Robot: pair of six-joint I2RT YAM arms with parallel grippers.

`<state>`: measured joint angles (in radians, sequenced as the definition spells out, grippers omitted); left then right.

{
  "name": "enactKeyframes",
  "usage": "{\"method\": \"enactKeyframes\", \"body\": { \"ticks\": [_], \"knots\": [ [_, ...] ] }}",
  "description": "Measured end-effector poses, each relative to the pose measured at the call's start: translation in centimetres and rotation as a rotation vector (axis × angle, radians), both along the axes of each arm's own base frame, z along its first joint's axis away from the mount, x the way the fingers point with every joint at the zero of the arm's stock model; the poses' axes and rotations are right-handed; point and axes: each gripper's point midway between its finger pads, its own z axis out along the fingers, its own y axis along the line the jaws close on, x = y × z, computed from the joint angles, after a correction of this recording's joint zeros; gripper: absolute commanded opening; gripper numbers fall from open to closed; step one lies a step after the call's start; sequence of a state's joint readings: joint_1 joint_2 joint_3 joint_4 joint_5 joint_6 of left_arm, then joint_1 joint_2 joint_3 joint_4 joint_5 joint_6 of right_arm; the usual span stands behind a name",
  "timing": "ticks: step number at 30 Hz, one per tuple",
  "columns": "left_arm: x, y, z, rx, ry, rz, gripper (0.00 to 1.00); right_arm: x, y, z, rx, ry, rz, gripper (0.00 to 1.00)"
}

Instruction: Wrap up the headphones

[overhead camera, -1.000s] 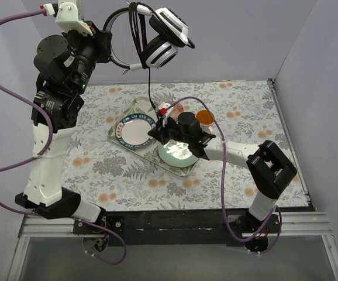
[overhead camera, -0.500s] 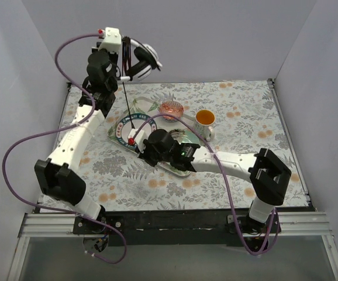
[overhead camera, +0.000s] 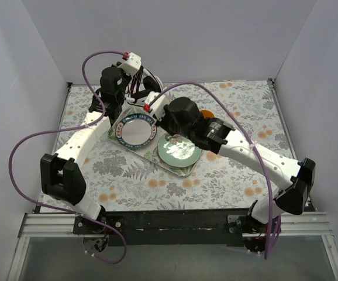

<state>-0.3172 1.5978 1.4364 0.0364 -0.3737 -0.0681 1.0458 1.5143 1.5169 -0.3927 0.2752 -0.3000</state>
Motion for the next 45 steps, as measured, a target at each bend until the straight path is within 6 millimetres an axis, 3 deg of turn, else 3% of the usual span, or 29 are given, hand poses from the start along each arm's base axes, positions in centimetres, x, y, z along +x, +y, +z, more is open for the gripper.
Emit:
{"method": "enactKeyframes", "body": {
  "ticks": [4, 9, 16, 22, 26, 29, 35, 40, 45],
  "knots": [
    [-2.9, -1.8, -1.4, 0.046, 0.048, -0.082, 0.0, 4.4, -3.4, 4.8, 0.036, -0.086, -0.107, 0.01],
    [-6.4, -6.1, -3.8, 0.042, 0.169, -0.253, 0.0, 8.7, -6.0, 7.5, 0.001, -0.167, -0.172, 0.01],
    [-11.4, -9.0, -5.7, -0.036, 0.363, -0.412, 0.0, 13.0, -7.0, 5.0, -0.062, -0.144, -0.169, 0.01],
    [-14.2, -10.6, -2.6, -0.174, 0.402, -0.509, 0.0, 15.2, -8.9, 2.9, 0.006, -0.047, -0.13, 0.01],
    [-16.0, -11.5, 0.6, -0.264, 0.389, -0.577, 0.0, 15.1, -8.7, 1.9, 0.084, 0.007, -0.077, 0.01],
    [-17.4, -12.2, 2.0, -0.326, 0.415, -0.625, 0.0, 13.8, -7.5, 1.4, 0.146, 0.046, 0.006, 0.01],
    [-19.2, -13.4, 3.6, -0.449, 0.459, -0.676, 0.0, 10.1, -4.6, 0.5, 0.308, 0.139, 0.208, 0.35],
    [-18.8, -13.2, 4.5, -0.491, 0.431, -0.64, 0.0, 7.6, -3.7, -2.7, 0.408, 0.258, 0.305, 0.43],
    [-17.5, -11.4, 3.0, -0.47, 0.405, -0.515, 0.0, 6.5, -3.6, -4.8, 0.437, 0.333, 0.311, 0.5]
  ]
}}
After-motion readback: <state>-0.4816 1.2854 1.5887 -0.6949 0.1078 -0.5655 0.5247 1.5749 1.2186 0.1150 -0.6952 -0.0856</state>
